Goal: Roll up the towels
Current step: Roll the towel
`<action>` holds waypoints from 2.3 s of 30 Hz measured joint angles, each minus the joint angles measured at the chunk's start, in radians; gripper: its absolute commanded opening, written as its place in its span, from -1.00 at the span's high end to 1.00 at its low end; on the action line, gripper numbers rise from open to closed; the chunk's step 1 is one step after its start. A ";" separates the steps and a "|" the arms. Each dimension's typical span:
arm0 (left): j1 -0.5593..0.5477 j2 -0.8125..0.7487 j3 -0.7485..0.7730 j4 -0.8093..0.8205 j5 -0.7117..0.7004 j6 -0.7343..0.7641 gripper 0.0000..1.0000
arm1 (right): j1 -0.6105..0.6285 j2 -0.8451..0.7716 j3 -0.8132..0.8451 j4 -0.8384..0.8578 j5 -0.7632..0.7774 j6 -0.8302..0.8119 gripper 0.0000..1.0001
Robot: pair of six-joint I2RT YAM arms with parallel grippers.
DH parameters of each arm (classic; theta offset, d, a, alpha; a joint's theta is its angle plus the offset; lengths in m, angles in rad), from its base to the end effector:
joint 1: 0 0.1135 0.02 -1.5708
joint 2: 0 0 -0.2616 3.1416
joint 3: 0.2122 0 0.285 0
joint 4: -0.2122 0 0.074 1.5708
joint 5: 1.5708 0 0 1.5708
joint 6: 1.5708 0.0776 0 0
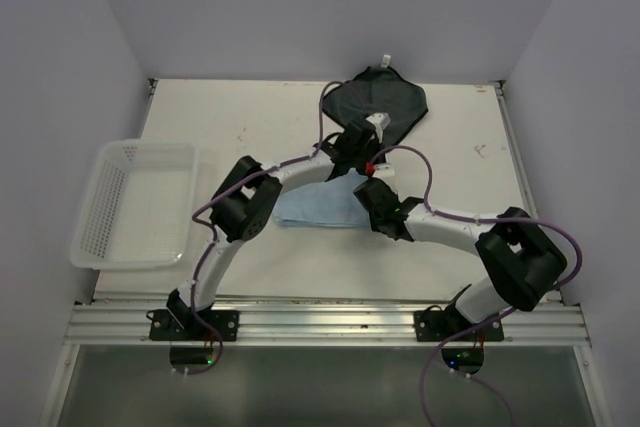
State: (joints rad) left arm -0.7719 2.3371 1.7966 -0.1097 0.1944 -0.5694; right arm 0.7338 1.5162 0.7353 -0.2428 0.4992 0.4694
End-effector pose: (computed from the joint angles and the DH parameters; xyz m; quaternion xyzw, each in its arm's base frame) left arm 0.4128 -0.4228 0.1192 0.1330 0.8828 -0.3429 0.2923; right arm 0.2624 0.1866 0.0998 -0.0568 0.9336 -0.0479 0.3504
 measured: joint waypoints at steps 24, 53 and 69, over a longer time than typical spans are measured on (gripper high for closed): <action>0.040 -0.073 -0.177 0.200 0.132 -0.060 1.00 | -0.008 -0.072 -0.013 -0.101 0.009 -0.009 1.00; 0.065 -0.011 -0.188 0.245 0.150 -0.038 1.00 | -0.029 -0.020 0.035 -0.115 -0.046 -0.011 0.67; 0.077 -0.005 -0.191 0.284 0.120 -0.014 1.00 | -0.250 -0.256 -0.032 -0.111 -0.319 0.045 0.25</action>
State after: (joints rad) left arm -0.6945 2.3322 1.6054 0.1741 0.3141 -0.5838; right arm 0.4835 1.2606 0.7036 -0.3538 0.1802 0.5148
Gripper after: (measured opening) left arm 0.066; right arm 0.356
